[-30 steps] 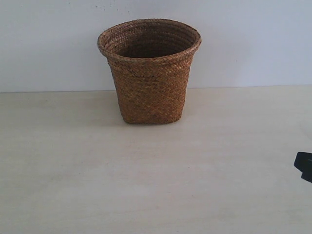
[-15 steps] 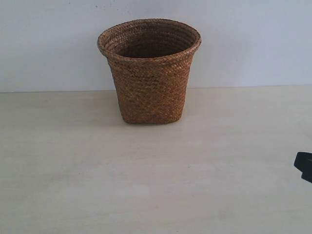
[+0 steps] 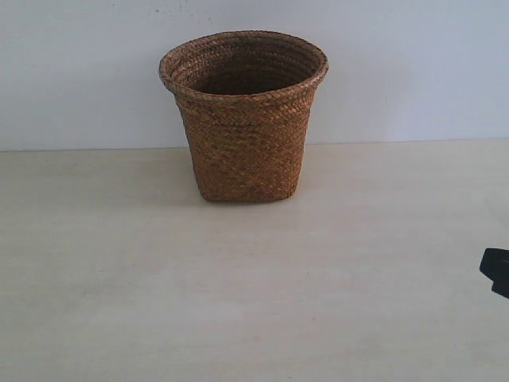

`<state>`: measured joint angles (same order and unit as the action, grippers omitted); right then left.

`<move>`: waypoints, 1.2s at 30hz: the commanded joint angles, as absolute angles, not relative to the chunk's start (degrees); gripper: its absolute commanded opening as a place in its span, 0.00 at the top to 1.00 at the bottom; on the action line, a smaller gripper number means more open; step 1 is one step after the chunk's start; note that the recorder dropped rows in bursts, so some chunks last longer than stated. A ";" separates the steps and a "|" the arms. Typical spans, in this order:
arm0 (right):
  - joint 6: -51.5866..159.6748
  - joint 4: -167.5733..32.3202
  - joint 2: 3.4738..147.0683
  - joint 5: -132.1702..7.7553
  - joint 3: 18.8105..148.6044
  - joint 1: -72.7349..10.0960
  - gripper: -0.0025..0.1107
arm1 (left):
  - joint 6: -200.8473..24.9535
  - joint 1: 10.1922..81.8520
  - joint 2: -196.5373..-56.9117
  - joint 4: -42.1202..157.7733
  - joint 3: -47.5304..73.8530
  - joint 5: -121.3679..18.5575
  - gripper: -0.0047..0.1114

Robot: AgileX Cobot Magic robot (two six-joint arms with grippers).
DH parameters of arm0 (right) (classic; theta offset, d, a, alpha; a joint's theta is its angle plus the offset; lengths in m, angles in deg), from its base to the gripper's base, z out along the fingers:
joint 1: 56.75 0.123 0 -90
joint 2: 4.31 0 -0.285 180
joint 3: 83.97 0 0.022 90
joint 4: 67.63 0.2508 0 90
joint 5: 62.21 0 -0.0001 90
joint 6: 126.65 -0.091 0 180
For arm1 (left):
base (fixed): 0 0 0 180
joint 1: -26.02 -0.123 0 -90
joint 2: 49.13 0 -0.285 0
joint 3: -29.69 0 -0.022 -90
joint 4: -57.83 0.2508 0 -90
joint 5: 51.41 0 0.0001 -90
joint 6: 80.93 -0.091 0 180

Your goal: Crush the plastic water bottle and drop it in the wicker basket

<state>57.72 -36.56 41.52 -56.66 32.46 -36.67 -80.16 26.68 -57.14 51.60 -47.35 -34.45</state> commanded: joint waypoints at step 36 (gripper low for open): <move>65.74 -50.10 3.68 -52.08 18.81 -57.73 0.98 | -80.60 26.43 -56.91 51.20 -47.53 -34.23 0.93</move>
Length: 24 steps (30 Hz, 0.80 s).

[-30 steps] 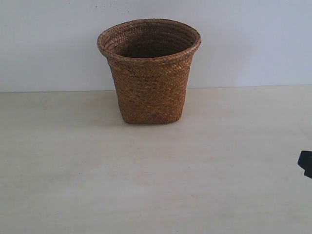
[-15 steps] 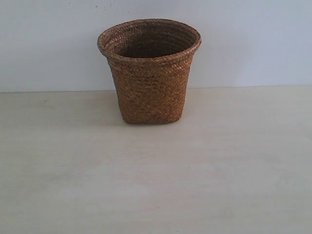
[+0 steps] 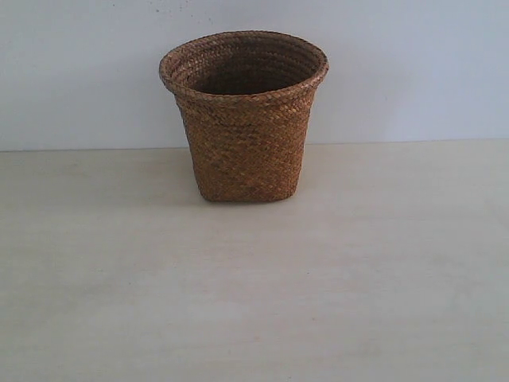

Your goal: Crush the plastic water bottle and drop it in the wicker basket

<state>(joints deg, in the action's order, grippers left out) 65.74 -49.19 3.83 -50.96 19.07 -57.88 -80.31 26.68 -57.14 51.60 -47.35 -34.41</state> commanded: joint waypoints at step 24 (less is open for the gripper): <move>54.80 -62.03 3.47 -43.38 18.81 -56.12 0.98 | -80.60 26.43 -56.91 51.20 -47.53 -34.23 0.93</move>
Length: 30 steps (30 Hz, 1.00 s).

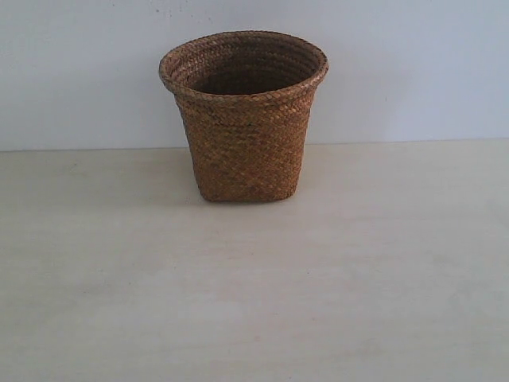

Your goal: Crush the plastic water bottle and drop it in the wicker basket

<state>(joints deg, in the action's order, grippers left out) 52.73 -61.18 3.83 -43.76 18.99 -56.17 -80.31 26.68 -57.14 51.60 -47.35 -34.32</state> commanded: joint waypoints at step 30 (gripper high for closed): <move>55.22 -61.93 3.47 -43.70 18.81 -56.12 0.98 | -80.60 26.43 -56.91 51.20 -47.53 -34.23 0.93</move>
